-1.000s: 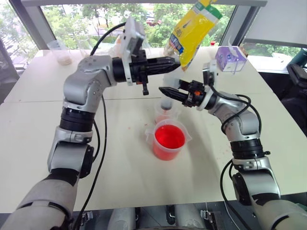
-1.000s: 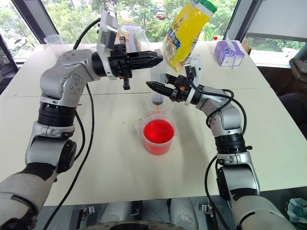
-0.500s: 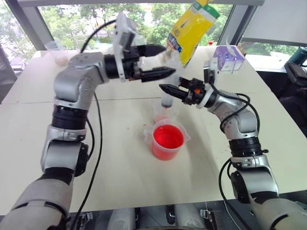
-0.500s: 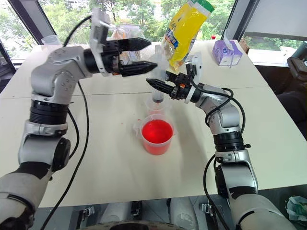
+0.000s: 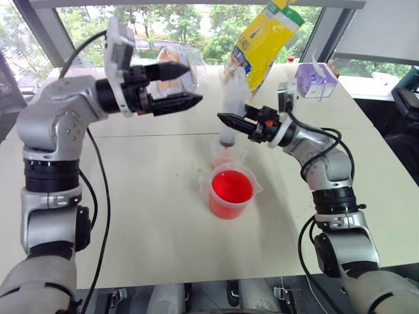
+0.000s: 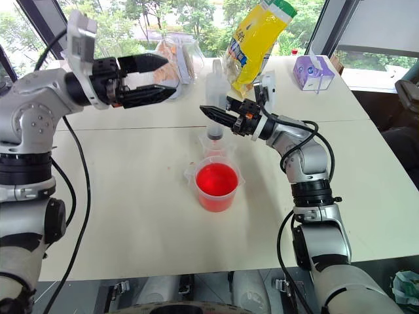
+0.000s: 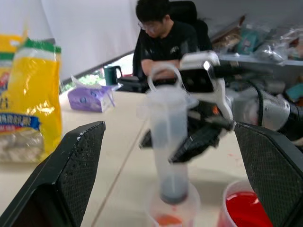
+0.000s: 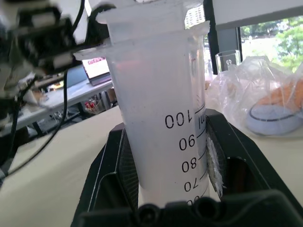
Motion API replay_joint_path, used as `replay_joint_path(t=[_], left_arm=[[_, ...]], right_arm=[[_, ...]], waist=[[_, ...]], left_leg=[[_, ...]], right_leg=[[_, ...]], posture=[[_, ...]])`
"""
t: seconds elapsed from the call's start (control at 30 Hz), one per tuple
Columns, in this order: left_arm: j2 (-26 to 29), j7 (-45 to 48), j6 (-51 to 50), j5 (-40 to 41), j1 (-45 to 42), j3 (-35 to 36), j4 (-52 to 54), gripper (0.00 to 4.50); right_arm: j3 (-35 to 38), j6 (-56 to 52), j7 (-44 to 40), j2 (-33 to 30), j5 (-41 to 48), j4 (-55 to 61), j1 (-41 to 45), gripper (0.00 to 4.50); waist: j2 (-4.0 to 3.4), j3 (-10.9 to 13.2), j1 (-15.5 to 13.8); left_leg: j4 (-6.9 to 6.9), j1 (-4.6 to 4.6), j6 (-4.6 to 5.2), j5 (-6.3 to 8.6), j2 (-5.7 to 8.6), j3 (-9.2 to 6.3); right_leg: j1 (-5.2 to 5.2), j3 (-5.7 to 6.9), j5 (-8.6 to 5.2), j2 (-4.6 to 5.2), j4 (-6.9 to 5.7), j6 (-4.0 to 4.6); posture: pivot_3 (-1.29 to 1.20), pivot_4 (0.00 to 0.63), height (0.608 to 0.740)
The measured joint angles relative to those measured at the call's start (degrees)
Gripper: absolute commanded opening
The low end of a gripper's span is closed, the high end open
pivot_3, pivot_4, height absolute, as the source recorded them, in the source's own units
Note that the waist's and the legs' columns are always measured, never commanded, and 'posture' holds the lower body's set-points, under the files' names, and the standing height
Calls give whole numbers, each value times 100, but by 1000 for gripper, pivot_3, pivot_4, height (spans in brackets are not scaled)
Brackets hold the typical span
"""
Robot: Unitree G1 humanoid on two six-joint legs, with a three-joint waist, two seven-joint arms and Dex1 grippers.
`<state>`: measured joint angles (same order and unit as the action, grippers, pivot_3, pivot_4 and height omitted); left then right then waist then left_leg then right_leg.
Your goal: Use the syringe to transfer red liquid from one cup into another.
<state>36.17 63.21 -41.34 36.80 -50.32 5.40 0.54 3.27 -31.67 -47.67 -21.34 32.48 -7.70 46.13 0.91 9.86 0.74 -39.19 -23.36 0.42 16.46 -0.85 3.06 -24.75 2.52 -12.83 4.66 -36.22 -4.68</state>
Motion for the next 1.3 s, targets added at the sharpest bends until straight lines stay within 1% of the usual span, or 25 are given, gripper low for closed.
replay_joint_path(t=[0.03, 0.07, 0.1, 0.17, 0.2, 0.3, 0.33, 0.43, 0.47, 0.57, 0.7, 0.8, 0.93, 0.97, 1.03, 1.1, 1.2, 1.3], left_arm=[[3, -15, -8, 4, 88, -1, 78, 4459], [20, -50, -31, 7, 263, -2, 211, 4459], [23, -79, -47, 9, 369, -8, 262, 4459], [29, -135, -60, 11, 530, -9, 354, 4459], [6, -177, -65, 21, 605, -12, 452, 4459], [-45, -253, -73, 83, 737, -14, 645, 4459], [-74, -285, -101, 133, 795, -22, 734, 4459], [-41, -346, -212, 174, 970, -32, 889, 4459], [-25, -349, -227, 194, 1011, -48, 920, 4459], [-26, -355, -252, 248, 1073, -138, 1062, 4459], [-19, -356, -291, 265, 1147, -194, 1117, 4459], [-15, -357, -300, 268, 1148, -195, 1140, 4459], [-15, -375, -318, 268, 1152, -222, 1184, 4459], [-15, -386, -324, 268, 1163, -230, 1209, 4500], [-14, -419, -338, 268, 1193, -253, 1301, 4500], [-13, -439, -343, 269, 1198, -269, 1361, 4500], [24, -463, -445, 319, 1244, -286, 1459, 4500], [217, -432, -571, 415, 1358, -288, 1588, 4500]], right_arm=[[36, -332, 224, -82, 27, 94, 125, 1511], [101, -970, 624, -256, 75, 237, 407, 1511], [221, -1371, 873, -349, 139, 347, 599, 1511], [439, -2142, 1362, -442, 268, 450, 962, 1511], [497, -2733, 1653, -575, 276, 448, 1209, 1511], [623, -3881, 2137, -866, 258, 313, 1633, 1511], [523, -4446, 2253, -1190, 211, 243, 1756, 1511], [372, -5387, 2404, -1790, 15, 140, 1707, 1511], [335, -5599, 2435, -1898, -20, 99, 1614, 1511], [78, -5986, 2456, -2153, 27, -51, 1061, 1511], [-201, -6045, 2496, -2196, 25, -257, 335, 1511], [-277, -6040, 2505, -2144, -50, -280, 103, 1511], [-303, -5909, 2486, -2046, -236, -381, 34, 1511], [-315, -5867, 2475, -2022, -269, -387, 20, 2539], [-355, -5762, 2467, -1932, -352, -421, -28, 3419], [-358, -5705, 2393, -1911, -364, -406, -22, 4442], [-461, -5633, 2268, -1962, -400, -329, -46, 4442], [-608, -5569, 1915, -2333, -311, 95, -186, 4442]], waist=[[-2, 1, 0], [-4, 3, 0], [-4, 2, -2], [-4, 3, -2], [-5, 3, -2], [-5, 3, -15], [-5, 3, -38], [-4, 3, -36], [-4, 2, -19], [-4, 2, -8], [-8, 5, 10], [-8, 5, 11], [-7, 4, 1], [-7, 4, 0], [-7, 4, 0], [-4, 3, 2], [-5, 3, 0], [-10, 6, -15]], left_leg=[[0, 0, 0, 0, 0, 0], [1, 0, -1, 0, 0, 0], [2, 0, -1, 0, -1, -4], [5, 0, -1, 0, -3, -4], [5, -2, 0, 0, -3, -3], [5, -4, 0, 0, 1, 0], [5, -8, 2, 1, 4, -2], [5, -9, 11, 7, 13, 1], [5, -10, 14, 8, 13, 4], [5, -9, 15, 9, 13, 5], [5, -7, 15, 8, 7, 7], [5, -6, 14, 8, 3, 6], [4, -5, 14, 8, 3, 6], [4, -5, 14, 8, 4, 6], [3, -5, 14, 8, 4, 6], [3, -2, 14, 8, 4, 5], [1, -1, 13, 7, 4, 6], [2, -4, 13, 8, 5, 4]], right_leg=[[0, 0, 0, 0, 0, 0], [-2, 0, 0, 2, -1, 1], [-2, -1, 0, 0, -1, 1], [-3, -2, -1, 0, -1, 2], [-4, -2, 0, 1, -1, 3], [-4, -3, 0, 5, 3, 4], [-4, -2, -1, 8, 8, 4], [-2, -5, -1, 13, 15, 4], [-2, -5, -1, 13, 17, 4], [-2, -7, 0, 10, 16, 3], [-6, -7, 0, -2, 11, 2], [-7, -7, 0, -8, 10, 2], [-5, -7, 0, -8, 11, 2], [-4, -7, 0, -8, 12, 1], [-4, -8, 0, -7, 12, 1], [1, -7, 0, -8, 13, 1], [2, -8, 0, -7, 13, 1], [-1, -8, -1, -6, 14, 0]], posture=[[0, 150, 740], [0, 150, 740], [0, 150, 740], [0, 150, 740], [0, 150, 740], [0, 150, 740], [0, 150, 740], [0, 150, 740], [0, 150, 740], [0, 150, 740], [0, 150, 740], [0, 150, 740], [0, 150, 740], [0, 150, 740], [0, 150, 740], [0, 150, 740], [0, 150, 740], [0, 150, 740]])
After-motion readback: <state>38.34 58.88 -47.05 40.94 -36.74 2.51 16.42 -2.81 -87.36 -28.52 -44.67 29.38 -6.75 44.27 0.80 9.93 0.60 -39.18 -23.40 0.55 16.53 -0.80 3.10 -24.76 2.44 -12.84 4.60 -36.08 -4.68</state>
